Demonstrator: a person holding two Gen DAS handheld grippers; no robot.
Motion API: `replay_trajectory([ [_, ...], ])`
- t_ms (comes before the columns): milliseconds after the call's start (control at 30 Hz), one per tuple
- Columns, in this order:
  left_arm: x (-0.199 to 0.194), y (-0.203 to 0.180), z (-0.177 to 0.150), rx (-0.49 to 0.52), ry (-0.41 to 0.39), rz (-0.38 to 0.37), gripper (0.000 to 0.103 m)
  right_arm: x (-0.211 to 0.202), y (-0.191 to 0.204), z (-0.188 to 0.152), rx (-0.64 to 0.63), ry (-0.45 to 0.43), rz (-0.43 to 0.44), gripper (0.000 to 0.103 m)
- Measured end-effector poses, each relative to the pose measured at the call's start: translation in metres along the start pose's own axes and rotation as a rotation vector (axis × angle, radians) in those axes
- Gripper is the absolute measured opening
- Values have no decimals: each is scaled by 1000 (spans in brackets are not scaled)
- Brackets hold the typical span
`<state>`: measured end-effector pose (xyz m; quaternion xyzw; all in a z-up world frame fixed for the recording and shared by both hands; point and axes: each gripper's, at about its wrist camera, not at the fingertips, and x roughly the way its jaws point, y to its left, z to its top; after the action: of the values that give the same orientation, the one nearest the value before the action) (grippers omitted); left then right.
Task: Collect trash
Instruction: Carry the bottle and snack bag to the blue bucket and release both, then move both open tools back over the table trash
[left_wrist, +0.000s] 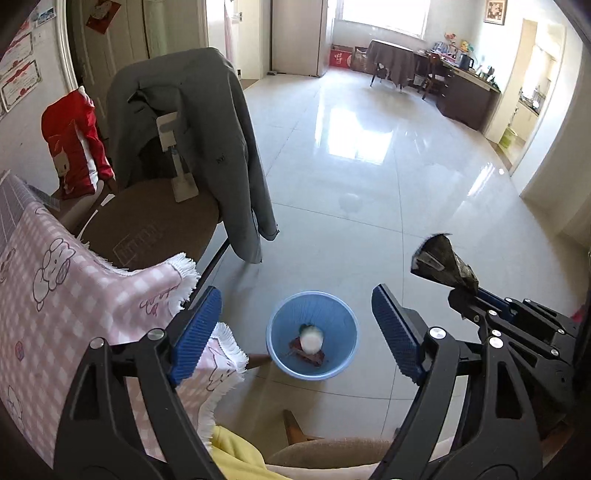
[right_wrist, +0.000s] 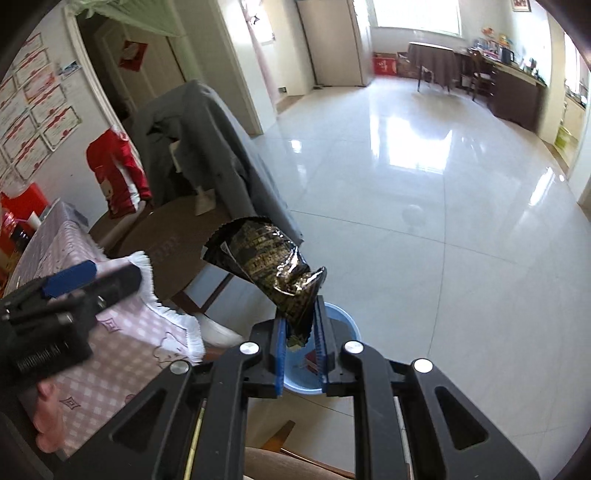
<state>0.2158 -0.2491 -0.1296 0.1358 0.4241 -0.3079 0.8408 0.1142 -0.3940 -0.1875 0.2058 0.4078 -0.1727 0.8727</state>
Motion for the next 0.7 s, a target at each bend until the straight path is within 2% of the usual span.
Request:
replay_trajectory([
  [233,-3,15,-6,-25,6,48,82,15,2,7,-17,19,7,14],
  [300,-5,22,-8,-35,7,62,82,19,10,10,-38,23,20,23],
  [333,-6,25,-9,-42,7,70,82,20,13,13,-50,23,29,31],
  [367,-7,27,-10,-47,6,76,82,21,17,16,-58,20,40,60],
  [400,-9,30,-11,-52,5,84,82,18,19,17,-56,14,35,84],
  [500,-12,38,-14,-78,7,104,82,6,26,19,-64,-67,6,86],
  [700,-13,43,-17,-87,6,114,82,8,33,18,-76,-28,26,86],
])
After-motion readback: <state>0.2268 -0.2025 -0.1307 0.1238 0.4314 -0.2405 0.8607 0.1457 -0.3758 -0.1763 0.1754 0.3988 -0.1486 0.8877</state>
